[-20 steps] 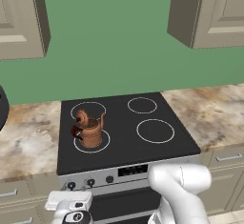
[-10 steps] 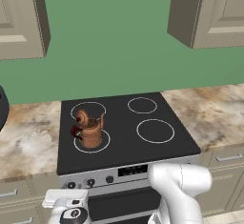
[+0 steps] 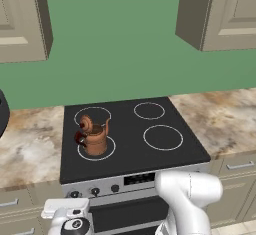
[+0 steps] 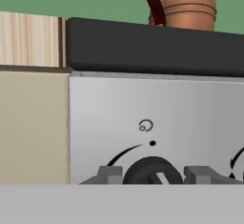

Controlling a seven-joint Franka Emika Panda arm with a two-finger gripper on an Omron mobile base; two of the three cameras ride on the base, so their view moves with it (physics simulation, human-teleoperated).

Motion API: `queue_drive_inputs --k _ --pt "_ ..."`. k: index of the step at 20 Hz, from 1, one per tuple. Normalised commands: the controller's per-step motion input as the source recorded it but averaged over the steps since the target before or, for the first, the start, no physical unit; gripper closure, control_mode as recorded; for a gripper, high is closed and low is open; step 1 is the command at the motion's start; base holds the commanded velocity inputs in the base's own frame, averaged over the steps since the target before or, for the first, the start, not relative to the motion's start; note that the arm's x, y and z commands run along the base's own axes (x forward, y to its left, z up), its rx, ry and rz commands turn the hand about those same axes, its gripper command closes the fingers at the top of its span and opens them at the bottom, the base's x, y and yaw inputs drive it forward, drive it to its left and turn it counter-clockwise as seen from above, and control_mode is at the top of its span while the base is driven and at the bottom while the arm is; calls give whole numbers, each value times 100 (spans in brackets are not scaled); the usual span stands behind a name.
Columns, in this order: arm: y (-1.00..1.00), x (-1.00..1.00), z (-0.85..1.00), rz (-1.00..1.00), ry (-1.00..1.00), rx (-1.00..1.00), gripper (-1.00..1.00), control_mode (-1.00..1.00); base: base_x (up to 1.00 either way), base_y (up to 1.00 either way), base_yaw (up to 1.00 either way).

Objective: Turn on the front left burner of the stove.

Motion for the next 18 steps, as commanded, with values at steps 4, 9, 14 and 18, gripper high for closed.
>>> queue_drive_inputs --k 4,9,14,18 --pt "2 27 -45 0 1 0 100 -100 0 0 0" --pt "1 21 -42 1 6 0 100 -100 0 0 0" --pt "0 0 -12 0 3 0 100 -100 0 0 0" --pt "0 0 -31 1 0 0 100 -100 0 0 0"
